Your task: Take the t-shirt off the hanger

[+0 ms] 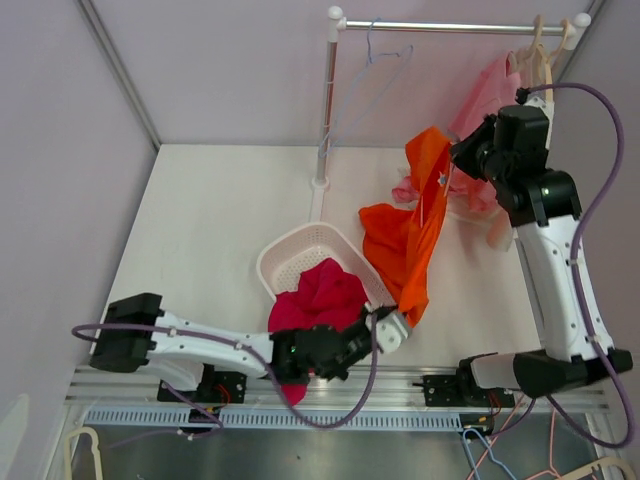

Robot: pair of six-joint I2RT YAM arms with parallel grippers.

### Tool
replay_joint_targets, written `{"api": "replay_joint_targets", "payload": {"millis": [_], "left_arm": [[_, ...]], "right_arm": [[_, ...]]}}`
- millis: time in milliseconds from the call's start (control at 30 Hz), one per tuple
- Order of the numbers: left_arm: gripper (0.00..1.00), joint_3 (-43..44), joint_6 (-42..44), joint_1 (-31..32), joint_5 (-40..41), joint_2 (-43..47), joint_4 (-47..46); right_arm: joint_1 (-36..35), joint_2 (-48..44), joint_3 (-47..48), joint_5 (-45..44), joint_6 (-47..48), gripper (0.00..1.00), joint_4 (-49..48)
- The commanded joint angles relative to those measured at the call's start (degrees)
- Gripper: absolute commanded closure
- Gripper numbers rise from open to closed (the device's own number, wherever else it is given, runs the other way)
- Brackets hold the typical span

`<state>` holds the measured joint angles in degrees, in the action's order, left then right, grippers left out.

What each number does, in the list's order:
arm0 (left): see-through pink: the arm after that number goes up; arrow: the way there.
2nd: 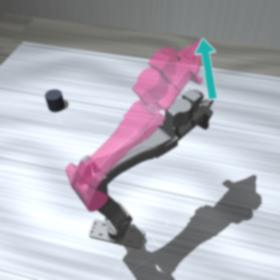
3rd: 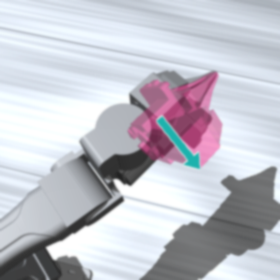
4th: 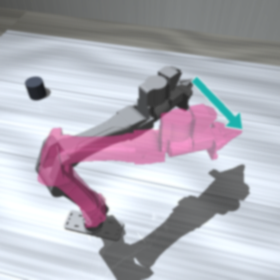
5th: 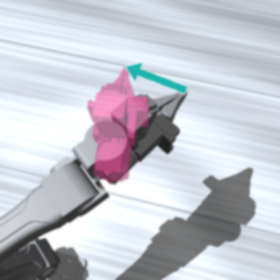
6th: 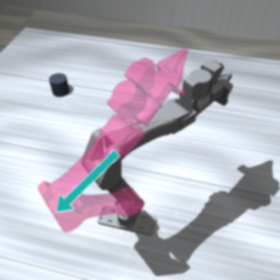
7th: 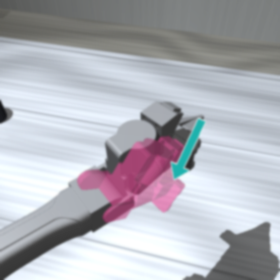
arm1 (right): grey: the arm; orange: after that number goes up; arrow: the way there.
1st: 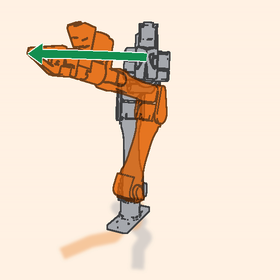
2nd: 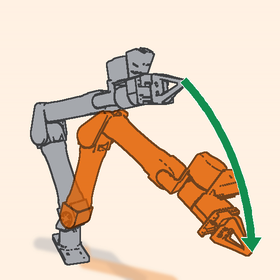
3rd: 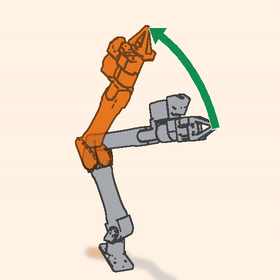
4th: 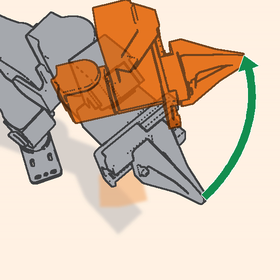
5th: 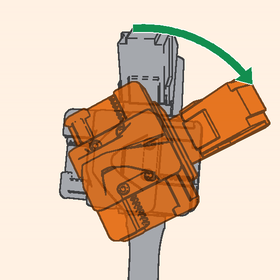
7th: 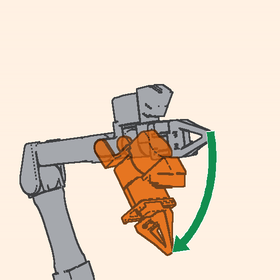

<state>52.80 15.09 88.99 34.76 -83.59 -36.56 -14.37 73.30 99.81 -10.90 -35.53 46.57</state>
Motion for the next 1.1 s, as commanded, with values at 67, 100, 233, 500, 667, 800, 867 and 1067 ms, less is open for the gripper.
{"api": "replay_joint_targets", "payload": {"millis": [67,100,233,500,667,800,867,1067], "left_arm": [[1.00,-9.44,18.37,12.77,-8.55,8.44,-20.26],[1.00,-11.12,20.31,13.83,-9.18,8.45,-21.53],[1.00,-11.75,17.61,14.20,-4.55,6.26,-21.10],[1.00,11.28,-21.51,-8.82,-5.74,6.42,30.22],[0.99,-6.21,4.39,4.15,-6.38,13.45,-3.41],[0.99,2.29,0.73,8.39,-10.40,12.49,8.06],[0.99,4.58,1.77,11.20,-11.47,11.70,7.04],[1.00,12.67,4.33,15.16,-14.89,7.40,10.36]], "right_arm": [[6.88,13.32,14.42,11.84,1.95,1.00,10.36],[7.60,15.19,17.15,12.38,2.39,1.00,11.87],[8.66,20.48,28.59,17.74,4.32,1.00,17.94],[1.89,0.03,7.02,17.05,7.06,1.00,12.76],[4.53,-1.85,6.01,7.21,7.40,1.00,13.99],[1.72,0.09,1.63,2.38,5.21,1.00,7.94],[-0.83,0.44,-1.19,-2.95,3.20,1.00,4.43],[-8.21,2.28,0.45,-19.15,-0.68,1.00,0.63]]}}
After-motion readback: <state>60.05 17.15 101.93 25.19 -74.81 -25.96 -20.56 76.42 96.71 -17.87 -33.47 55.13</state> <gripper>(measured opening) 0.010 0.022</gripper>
